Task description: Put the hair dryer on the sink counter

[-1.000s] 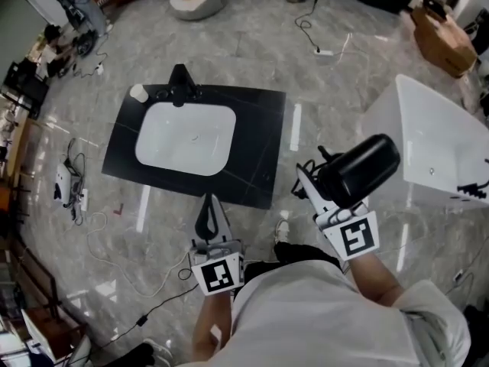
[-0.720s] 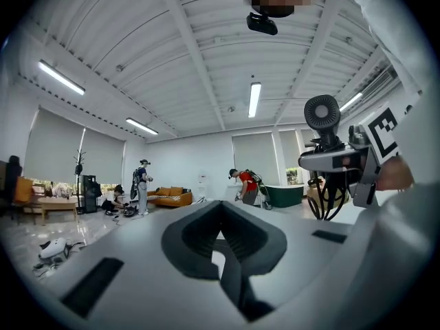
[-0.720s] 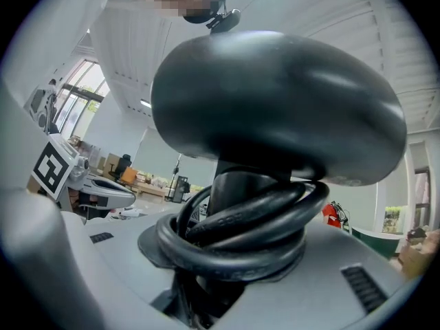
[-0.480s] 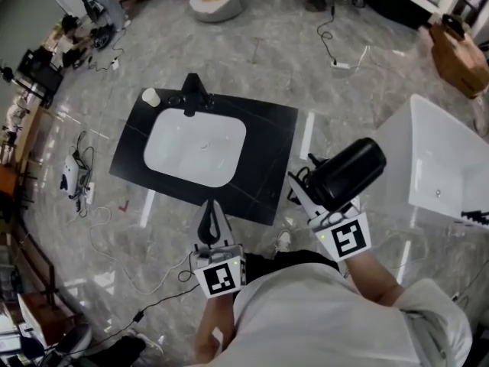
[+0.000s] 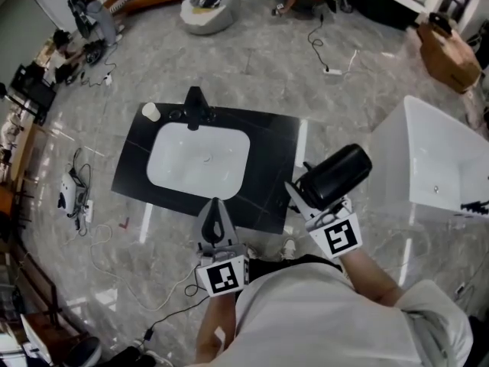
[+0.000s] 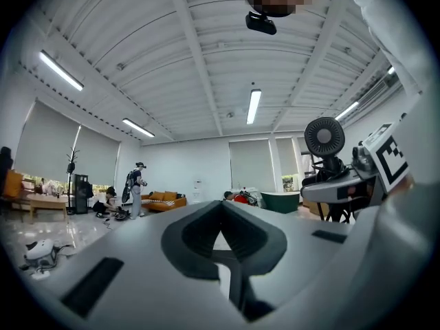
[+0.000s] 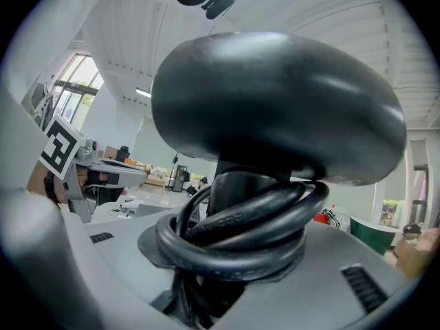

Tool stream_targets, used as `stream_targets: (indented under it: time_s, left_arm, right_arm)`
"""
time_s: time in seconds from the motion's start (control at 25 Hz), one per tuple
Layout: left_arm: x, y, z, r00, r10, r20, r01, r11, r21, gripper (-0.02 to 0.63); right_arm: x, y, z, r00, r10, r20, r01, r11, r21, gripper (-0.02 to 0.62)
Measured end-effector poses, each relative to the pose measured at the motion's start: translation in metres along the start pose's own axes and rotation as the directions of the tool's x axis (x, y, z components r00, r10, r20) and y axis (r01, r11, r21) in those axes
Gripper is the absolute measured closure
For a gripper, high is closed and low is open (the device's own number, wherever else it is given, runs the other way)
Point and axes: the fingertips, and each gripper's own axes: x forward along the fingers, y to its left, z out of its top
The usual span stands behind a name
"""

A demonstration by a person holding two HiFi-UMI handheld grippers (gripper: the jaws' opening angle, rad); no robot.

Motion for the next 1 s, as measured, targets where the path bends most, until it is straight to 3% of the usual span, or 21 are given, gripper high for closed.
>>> stream_targets:
  time_s: [0.64, 1.0]
  left_arm:
    - [0.018, 0.018, -0.023, 0.993, -0.105, -0.050, 0.103, 0.994, -0.037, 0.603]
    - [0.022, 0.018, -0.019, 0.992, -0.121, -0.036, 0.119, 0.991, -0.068, 0.604]
  right_arm:
    - [0.025, 0.021, -0.050, 0.987, -0.056, -0.148, 0.068, 0.995, 0.076, 0.386]
    - [0.025, 0.035, -0.106, 0.955, -0.021, -0.296, 0.067, 0.987, 0.147, 0.388]
